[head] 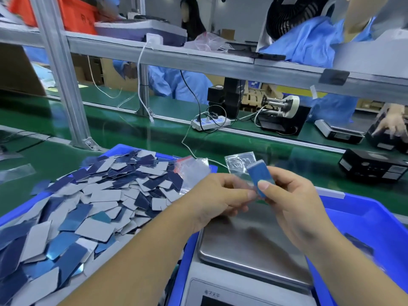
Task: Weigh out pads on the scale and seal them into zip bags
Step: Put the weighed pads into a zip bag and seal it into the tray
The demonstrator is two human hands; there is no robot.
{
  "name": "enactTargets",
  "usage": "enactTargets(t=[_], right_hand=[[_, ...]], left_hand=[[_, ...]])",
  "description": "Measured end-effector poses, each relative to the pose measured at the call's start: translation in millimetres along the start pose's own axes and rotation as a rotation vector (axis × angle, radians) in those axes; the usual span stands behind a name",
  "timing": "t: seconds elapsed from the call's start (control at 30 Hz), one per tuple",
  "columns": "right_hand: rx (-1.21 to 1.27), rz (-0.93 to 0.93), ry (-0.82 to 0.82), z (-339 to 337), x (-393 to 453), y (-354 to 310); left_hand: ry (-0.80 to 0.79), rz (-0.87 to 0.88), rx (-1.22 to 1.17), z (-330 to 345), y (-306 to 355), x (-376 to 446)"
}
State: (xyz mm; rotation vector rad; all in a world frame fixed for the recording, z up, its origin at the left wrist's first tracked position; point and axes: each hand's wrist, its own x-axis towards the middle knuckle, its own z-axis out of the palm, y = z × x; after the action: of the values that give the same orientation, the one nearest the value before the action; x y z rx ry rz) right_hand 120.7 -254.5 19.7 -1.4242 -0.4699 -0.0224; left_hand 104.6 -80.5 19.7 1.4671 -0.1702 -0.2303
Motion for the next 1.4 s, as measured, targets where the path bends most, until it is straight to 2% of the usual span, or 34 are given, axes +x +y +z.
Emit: enactTargets(t=[0.17, 0.4, 0.53, 0.63, 0.7, 0.8, 0.97, 1.07, 1.23, 1.4], right_hand=[[-0.216, -0.072, -0.058, 1.6, -3.4, -3.5], [-0.239, -0.104, -0.064, -0.4, -4.9, -7.0], [-0.279, -0.075, 0.033, -2.5, -0.2, -6.7], [-0.429, -0.012, 0.135, -9.1, 3.8, -2.4], [-0.551, 0.008, 0.136, -10.6, 4.7, 0.8], [-0.726, -0.008, 0.049, -6.6, 3.0, 4.4], [-0.99, 0.006, -0.164, -2.5, -0.3, 6.1], [-1.094, 0.07, -0.279, -3.2, 0.0, 6.4], [-1.176, 0.024, -0.343, -3.8, -0.5, 7.7], [-1.23, 0.029, -0.376, -2.9, -2.1, 5.8]], left_hand=[[-0.022, 0.059, 0.167, -4.2, -2.3, 0.1], [-0.059, 0.065, 0.208, -0.7, -2.0, -1.0], [0.037, -0.033, 0.028, -7.9, 2.4, 2.5], [0.202, -0.161, -0.227, -22.3, 3.6, 9.1], [0.311, -0.203, -0.313, -30.3, 3.5, 11.4], [0.323, -0.168, -0.323, -33.5, 4.3, 12.6], [0.121, -0.124, -0.328, -28.4, 2.8, 7.2], [0.14, -0.143, -0.327, -27.6, 2.0, 7.6], [0.14, -0.131, -0.291, -28.3, -0.3, 8.8], [0.052, -0.076, -0.21, -25.0, -3.8, 7.7]])
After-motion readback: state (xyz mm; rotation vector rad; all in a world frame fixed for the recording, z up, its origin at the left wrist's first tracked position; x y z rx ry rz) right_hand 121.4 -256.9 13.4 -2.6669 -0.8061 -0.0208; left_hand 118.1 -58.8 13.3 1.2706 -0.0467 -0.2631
